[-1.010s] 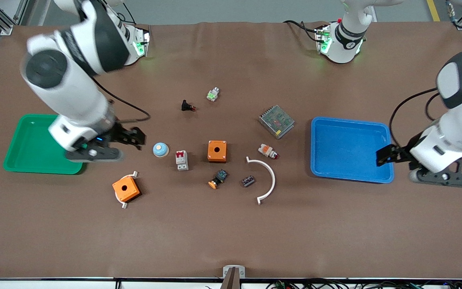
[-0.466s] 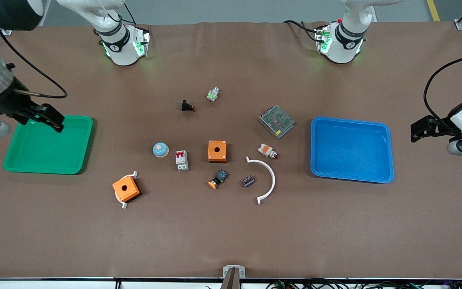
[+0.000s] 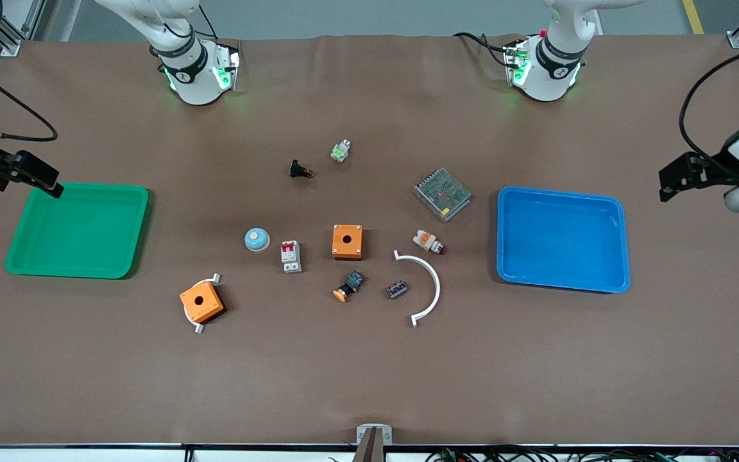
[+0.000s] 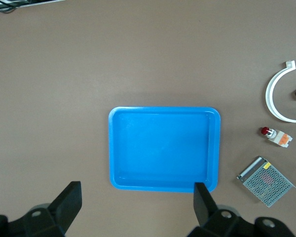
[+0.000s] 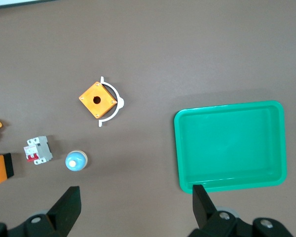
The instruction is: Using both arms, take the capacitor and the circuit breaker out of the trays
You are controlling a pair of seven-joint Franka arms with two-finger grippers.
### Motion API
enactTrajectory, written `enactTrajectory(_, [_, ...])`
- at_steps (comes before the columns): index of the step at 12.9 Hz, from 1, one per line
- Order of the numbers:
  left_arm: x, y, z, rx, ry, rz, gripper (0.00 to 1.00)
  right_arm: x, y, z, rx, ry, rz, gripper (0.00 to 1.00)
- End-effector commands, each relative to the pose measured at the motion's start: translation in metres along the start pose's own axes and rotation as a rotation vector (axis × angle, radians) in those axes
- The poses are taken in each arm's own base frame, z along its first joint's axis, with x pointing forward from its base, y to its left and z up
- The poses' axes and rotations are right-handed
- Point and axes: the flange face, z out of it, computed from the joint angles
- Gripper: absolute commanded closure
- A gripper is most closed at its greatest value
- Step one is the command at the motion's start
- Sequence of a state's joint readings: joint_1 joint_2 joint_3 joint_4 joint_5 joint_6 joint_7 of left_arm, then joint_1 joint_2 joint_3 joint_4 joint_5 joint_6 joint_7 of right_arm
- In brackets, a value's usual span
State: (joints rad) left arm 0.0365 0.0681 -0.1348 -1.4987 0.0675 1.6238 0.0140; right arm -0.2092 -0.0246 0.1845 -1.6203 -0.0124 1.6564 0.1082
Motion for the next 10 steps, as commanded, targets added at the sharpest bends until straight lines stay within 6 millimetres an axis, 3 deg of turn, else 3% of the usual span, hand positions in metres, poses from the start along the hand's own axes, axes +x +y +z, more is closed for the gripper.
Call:
enactTrajectory(1, [-0.022,0.003,0.002,-0.013,0.034,-0.01,0.0,-0.026,0.021,-0.005,0.015,0.015,-0.041,0.0])
enactTrajectory(6, [-0.004,0.001,-0.01,-0.019,0.075,-0.006,0.0,-0.03,0.025,-0.009,0.013,0.02,-0.061,0.0])
enactTrajectory(7, [0.001,-0.002,-0.024,-0.022,0.102,-0.009,0.0,-0.029,0.025,-0.009,0.013,0.023,-0.061,0.0])
enactTrajectory(10, [0.003,-0.004,-0.022,-0.025,0.079,-0.01,0.0,-0.028,0.026,-0.009,0.014,0.024,-0.059,0.0])
